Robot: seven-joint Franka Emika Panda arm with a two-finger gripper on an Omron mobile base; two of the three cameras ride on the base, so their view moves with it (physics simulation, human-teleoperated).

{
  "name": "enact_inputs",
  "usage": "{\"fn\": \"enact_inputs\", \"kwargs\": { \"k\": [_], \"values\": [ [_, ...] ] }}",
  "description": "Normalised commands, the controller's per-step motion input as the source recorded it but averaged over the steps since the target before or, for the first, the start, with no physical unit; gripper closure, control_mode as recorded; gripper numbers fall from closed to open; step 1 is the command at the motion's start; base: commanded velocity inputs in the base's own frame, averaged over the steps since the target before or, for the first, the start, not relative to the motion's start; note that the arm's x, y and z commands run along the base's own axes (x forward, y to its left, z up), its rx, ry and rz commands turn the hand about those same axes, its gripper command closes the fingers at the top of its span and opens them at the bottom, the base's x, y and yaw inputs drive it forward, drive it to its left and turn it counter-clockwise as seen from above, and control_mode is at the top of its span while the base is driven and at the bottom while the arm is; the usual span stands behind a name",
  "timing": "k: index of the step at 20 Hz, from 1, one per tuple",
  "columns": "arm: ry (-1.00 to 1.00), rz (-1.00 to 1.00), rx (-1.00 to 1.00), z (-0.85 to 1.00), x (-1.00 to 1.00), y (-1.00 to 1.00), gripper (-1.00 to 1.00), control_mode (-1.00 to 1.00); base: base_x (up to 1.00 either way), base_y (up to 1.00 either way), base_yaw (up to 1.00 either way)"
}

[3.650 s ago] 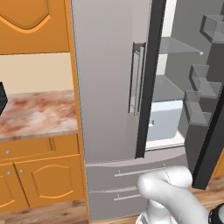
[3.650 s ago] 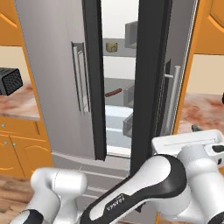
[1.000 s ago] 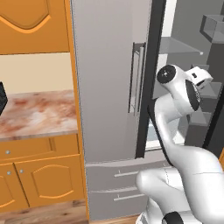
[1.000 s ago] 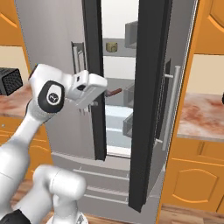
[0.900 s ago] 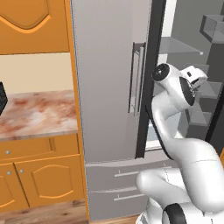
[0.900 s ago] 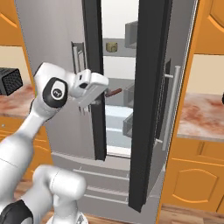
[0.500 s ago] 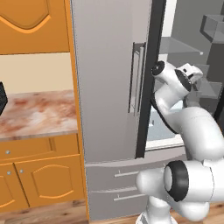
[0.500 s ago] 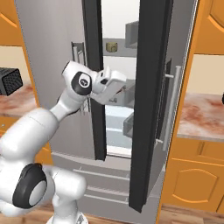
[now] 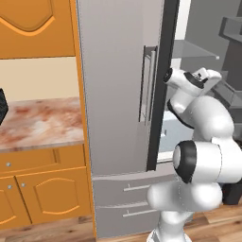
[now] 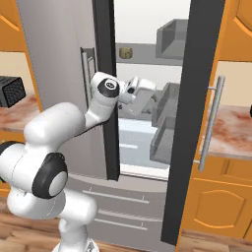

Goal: Retrieve the sausage and cheese from the fridge and place them on the cutting board on the counter.

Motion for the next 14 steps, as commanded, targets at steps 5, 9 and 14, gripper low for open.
{"fn": "enact_inputs", "kwargs": {
  "k": [5, 9, 14],
  "values": [
    [0.00, -0.15, 0.05, -0.02, -0.26, -1.00, -1.00, -1.00, 0.00, 0.00, 0.00],
    [-0.07, -0.14, 0.20, 0.38, -0.19, -0.74, -1.00, -1.00, 0.00, 0.00, 0.00],
    [-0.29, -0.02, 0.22, 0.43, -0.96, 0.21, -1.00, -1.00, 0.00, 0.00, 0.00]
  ]
}}
